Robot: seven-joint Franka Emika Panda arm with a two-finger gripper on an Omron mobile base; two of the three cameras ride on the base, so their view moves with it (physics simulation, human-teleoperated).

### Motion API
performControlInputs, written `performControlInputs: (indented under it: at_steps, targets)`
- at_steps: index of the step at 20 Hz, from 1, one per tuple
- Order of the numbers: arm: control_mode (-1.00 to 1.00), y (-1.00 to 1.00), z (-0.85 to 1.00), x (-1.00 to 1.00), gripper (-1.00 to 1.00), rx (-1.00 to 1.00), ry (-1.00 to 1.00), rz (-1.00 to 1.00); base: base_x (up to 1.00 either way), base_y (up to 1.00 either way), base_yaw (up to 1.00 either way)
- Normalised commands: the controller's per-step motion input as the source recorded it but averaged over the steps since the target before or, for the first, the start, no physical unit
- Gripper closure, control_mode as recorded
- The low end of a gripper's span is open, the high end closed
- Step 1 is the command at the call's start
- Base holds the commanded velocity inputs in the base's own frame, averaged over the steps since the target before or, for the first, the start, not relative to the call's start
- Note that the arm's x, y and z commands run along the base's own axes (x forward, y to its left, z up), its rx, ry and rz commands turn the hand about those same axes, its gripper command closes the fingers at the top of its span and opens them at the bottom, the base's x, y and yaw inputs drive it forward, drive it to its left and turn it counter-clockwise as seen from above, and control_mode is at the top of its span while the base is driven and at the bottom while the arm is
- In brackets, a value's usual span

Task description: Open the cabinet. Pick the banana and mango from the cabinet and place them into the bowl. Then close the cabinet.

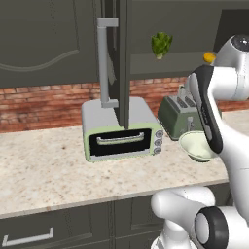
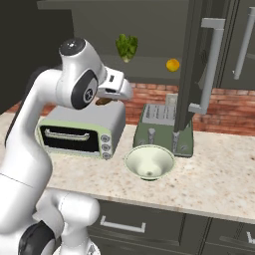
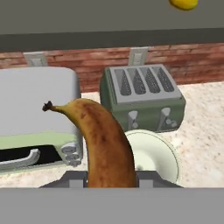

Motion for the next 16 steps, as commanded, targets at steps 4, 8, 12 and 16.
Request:
performControlInputs:
  at_steps: [4, 8, 12, 16]
  targets:
    - [-1.00, -0.16, -0.37, -0.26, 1.00, 0.00, 0.08, -0.01, 0.00, 0.00, 0.00]
    - [-1.00, -0.16, -0.34, -0.24, 1.00, 0.00, 0.08, -0.01, 0.00, 0.00, 0.00]
    - [-1.00, -0.15, -0.32, -0.18, 1.00, 0.00, 0.07, -0.01, 0.00, 0.00, 0.00]
    - [-1.00, -0.19, -0.27, -0.07, 1.00, 0.00, 0.06, 0.00, 0.00, 0.00, 0.00]
